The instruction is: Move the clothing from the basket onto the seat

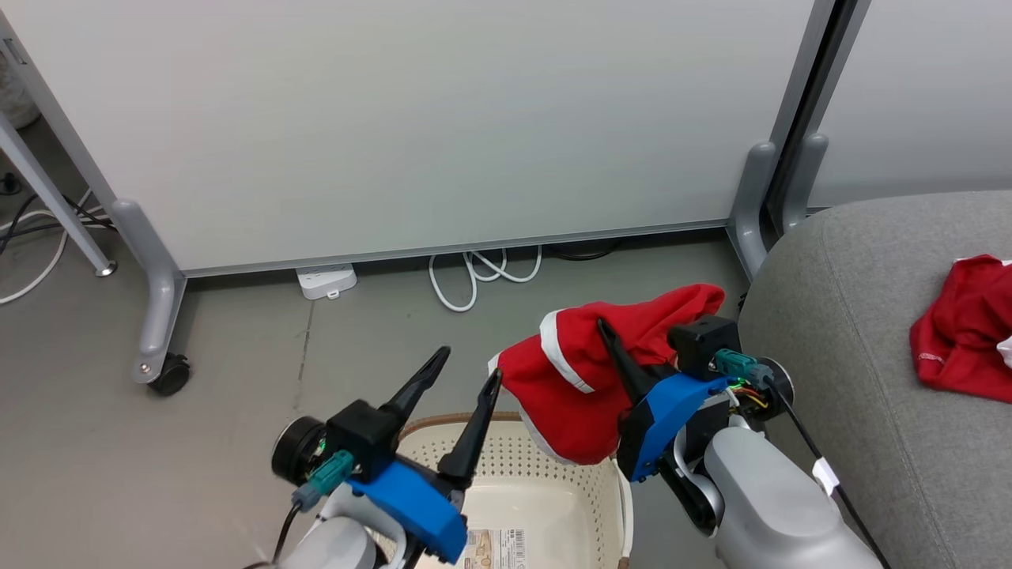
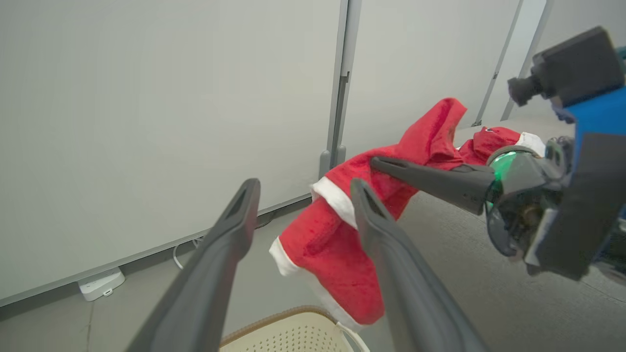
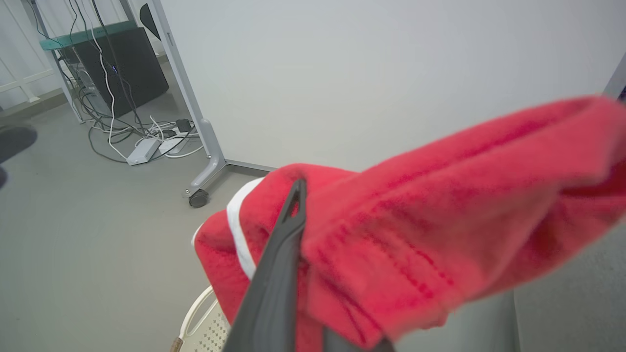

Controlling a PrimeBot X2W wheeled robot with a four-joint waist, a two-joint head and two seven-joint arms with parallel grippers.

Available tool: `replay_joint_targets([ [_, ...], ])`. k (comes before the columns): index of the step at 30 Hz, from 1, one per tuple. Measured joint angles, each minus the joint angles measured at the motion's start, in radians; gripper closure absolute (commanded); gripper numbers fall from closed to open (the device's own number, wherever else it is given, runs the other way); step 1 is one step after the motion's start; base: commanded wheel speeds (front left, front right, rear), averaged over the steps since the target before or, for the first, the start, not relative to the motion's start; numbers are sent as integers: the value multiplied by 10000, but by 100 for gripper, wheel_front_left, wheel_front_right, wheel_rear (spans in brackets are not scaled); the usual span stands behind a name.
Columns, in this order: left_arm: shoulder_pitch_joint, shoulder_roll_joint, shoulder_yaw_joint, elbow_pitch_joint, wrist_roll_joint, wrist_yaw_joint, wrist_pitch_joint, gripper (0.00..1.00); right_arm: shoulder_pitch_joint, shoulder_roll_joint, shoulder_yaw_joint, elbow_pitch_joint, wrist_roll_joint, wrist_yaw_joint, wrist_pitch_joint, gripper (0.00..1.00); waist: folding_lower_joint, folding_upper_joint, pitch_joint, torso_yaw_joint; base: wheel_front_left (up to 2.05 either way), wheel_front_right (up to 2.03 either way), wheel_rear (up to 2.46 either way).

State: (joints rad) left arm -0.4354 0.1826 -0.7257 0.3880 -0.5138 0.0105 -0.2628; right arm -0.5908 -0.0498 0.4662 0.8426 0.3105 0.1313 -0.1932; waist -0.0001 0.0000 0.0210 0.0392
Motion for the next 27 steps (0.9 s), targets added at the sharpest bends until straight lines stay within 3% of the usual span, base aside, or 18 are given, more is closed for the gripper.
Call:
replay_joint_targets([
  [5, 1066, 19, 1089, -334, 905, 29, 0, 0, 30, 0, -230, 0, -148, -2, -6, 100, 0, 0, 81, 93, 0, 0, 0],
  [12, 1877, -217, 1975, -362, 1662, -428, 0, 0, 115, 0, -397, -48, -203, -2, 4, 100, 0, 0, 22, 182, 0, 0, 0],
  [27, 2074, -825, 2851, -138, 2548, -1101, 0, 0, 325, 0, -477, -161, -184, -2, 54, 100, 2, 0, -45, 24, 0, 0, 0],
])
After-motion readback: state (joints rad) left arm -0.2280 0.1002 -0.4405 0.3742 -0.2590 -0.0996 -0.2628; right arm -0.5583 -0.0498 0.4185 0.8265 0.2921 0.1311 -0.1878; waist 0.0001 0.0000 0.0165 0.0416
